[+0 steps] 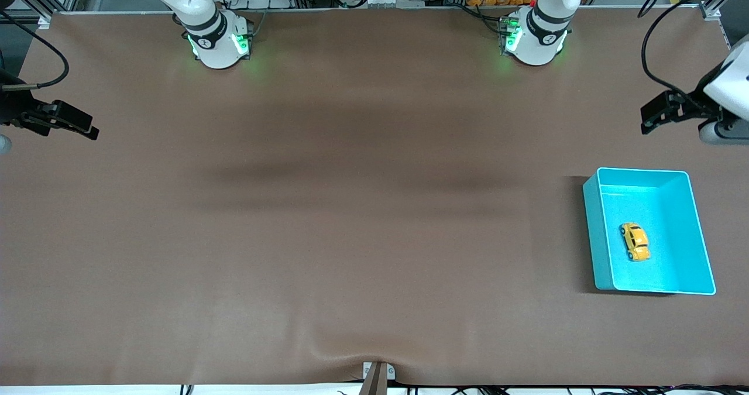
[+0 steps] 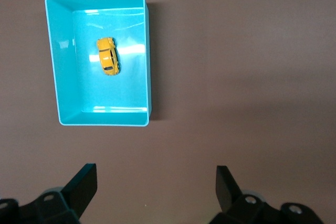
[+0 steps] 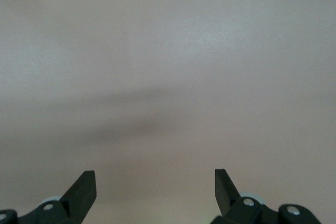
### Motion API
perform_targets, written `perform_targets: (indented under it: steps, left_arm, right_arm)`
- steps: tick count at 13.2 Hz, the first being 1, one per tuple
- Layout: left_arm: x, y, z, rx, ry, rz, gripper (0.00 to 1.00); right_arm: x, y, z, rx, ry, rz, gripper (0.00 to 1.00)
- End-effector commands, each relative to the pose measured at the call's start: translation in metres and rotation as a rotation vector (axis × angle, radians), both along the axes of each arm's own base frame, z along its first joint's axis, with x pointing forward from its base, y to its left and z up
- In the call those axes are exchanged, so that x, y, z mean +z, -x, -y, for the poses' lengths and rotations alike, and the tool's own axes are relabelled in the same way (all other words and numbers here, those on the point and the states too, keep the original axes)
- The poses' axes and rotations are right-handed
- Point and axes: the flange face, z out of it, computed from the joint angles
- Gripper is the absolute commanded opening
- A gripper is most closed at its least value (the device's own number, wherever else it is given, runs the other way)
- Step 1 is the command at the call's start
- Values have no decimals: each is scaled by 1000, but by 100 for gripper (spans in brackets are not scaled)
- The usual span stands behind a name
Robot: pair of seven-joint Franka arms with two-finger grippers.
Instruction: Wind and store yellow beetle car
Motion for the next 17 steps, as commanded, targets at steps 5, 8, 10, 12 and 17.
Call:
perform_targets:
  steps: [5, 8, 10, 12, 17]
  left_arm:
    - [21, 28, 24, 57, 59, -33, 100]
    - [22, 27, -1, 73, 70, -34, 100]
    - [29, 32, -1, 55, 73, -31, 100]
    - [34, 34, -3, 60, 78, -20, 100]
    - [35, 36, 16, 42, 73, -21, 100]
  right_arm:
    - [4, 0, 2, -3, 7, 0, 100]
    - [3, 0, 3, -4, 6, 2, 100]
    - [3, 0, 3, -5, 6, 3, 100]
    - [2, -1, 4, -6, 6, 3, 100]
    - [3, -1, 4, -8, 5, 5, 100]
